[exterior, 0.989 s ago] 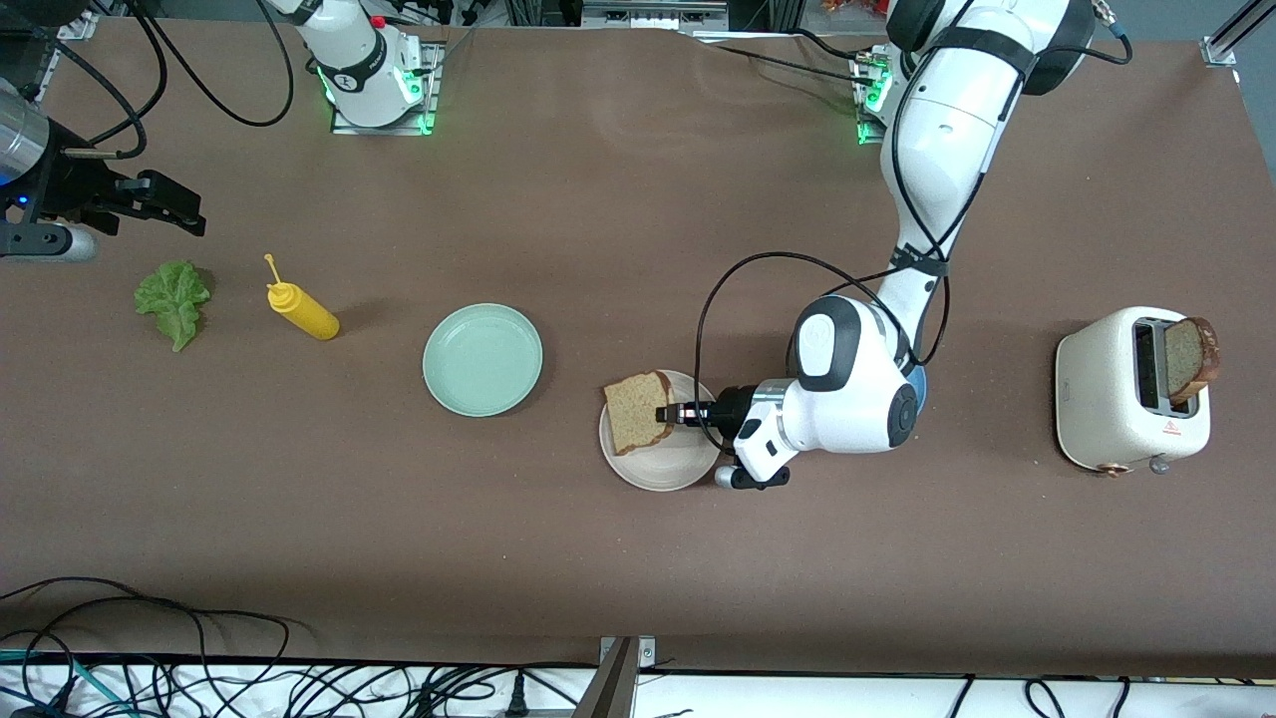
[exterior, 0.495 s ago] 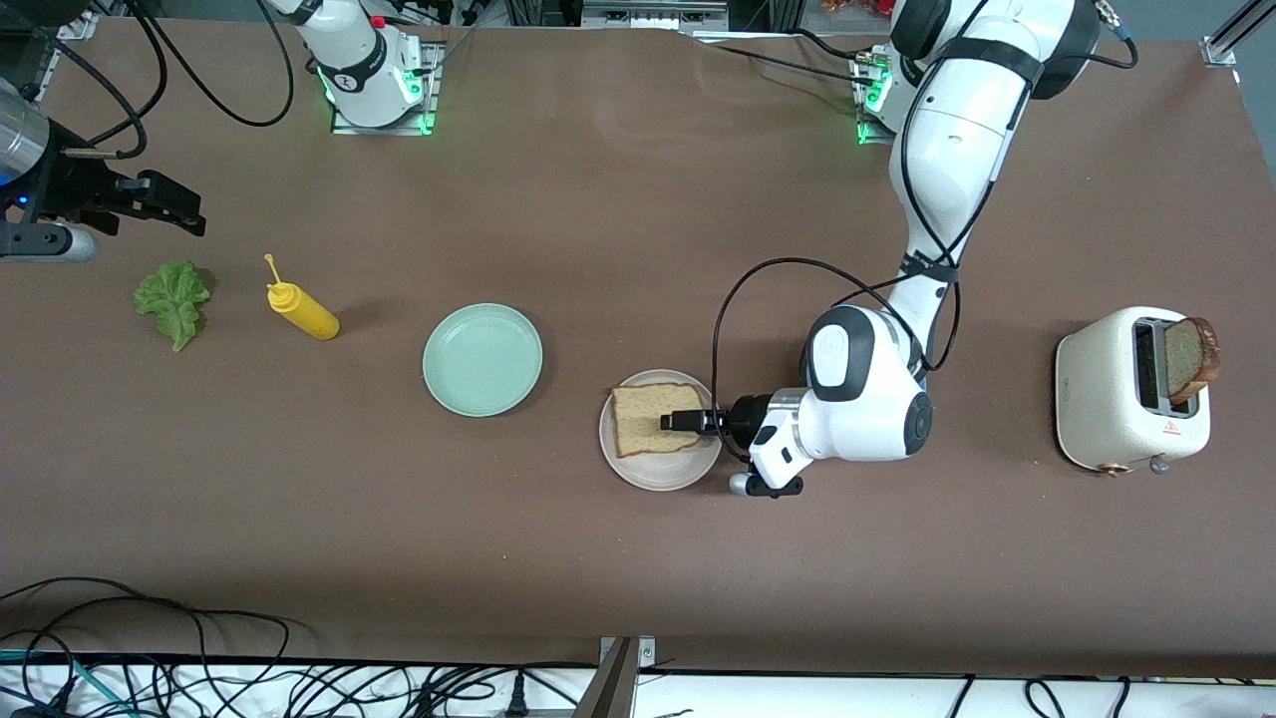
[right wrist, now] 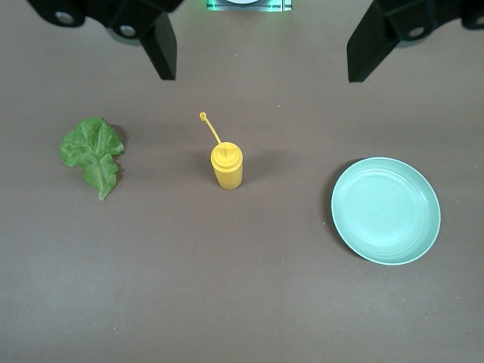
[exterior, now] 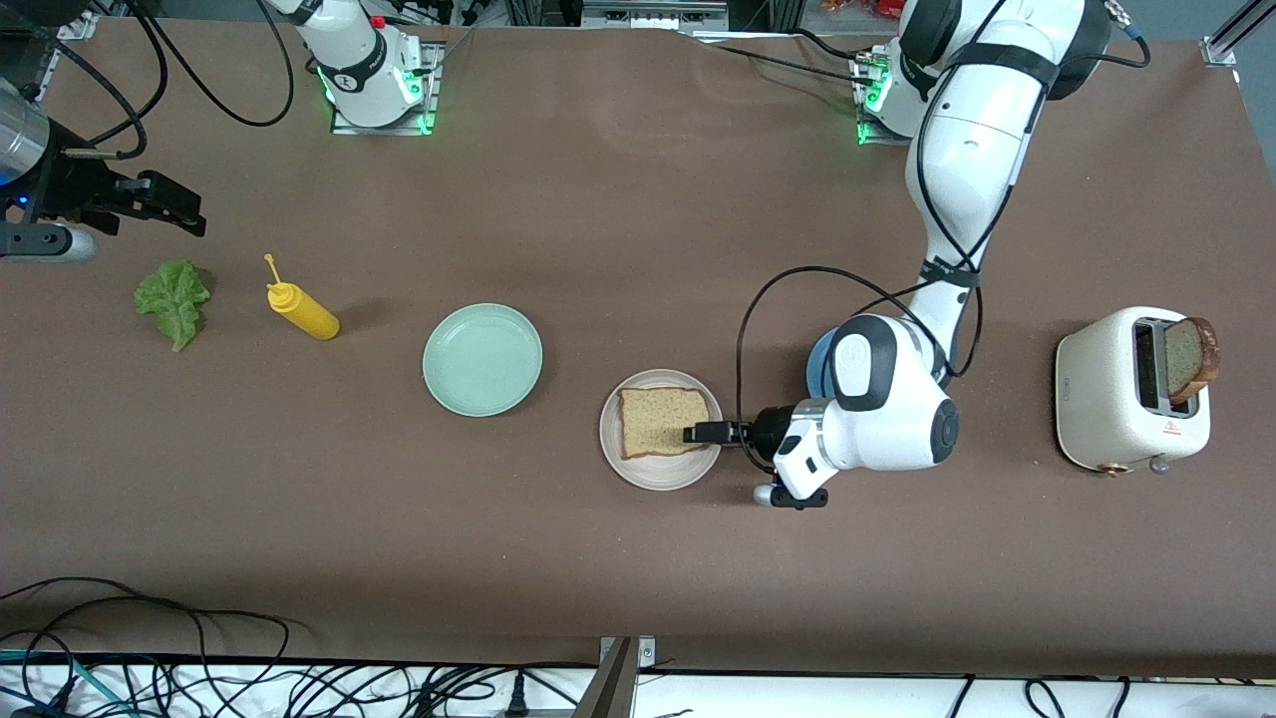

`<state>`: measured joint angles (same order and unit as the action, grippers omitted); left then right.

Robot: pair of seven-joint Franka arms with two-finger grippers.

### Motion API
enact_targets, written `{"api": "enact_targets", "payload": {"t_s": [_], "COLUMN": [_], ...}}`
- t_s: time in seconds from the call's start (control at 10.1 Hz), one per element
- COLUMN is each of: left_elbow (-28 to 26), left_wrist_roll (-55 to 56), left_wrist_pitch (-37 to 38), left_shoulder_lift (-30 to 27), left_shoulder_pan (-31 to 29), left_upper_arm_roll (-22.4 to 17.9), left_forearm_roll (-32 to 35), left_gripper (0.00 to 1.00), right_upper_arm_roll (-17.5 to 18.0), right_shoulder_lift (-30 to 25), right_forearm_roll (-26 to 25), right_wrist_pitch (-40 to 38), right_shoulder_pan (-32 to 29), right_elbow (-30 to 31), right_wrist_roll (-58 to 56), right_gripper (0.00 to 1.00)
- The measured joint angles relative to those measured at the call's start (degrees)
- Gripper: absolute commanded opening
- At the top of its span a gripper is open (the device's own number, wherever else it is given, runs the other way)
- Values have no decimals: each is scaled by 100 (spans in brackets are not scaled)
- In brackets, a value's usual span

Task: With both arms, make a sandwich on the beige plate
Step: 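Lower the bread flat onto the beige plate and open the left gripper, then withdraw the left gripper toward the toaster while the right gripper reaches the lettuce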

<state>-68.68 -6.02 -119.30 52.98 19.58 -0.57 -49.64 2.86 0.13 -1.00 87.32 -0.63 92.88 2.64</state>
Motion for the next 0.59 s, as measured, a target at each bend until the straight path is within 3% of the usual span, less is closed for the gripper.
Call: {"api": "enact_targets", "payload": {"t_s": [0.59], "left_elbow": [15], "left_wrist_roll": [300], "left_wrist_pitch": [402], "left_shoulder_lift": [-216], "left_shoulder_pan": [-413], "left_upper_arm_roll": [-53], "left_forearm_roll": [1919], "left_gripper": [100], "right_upper_arm_roll": [28], "right_shoulder_lift": [321], "right_forearm_roll": [-4], "right_wrist_pitch": [63], "right_shoulder_pan": [75], "right_elbow": [20], "right_wrist_roll": [192], "right_gripper": [100]}}
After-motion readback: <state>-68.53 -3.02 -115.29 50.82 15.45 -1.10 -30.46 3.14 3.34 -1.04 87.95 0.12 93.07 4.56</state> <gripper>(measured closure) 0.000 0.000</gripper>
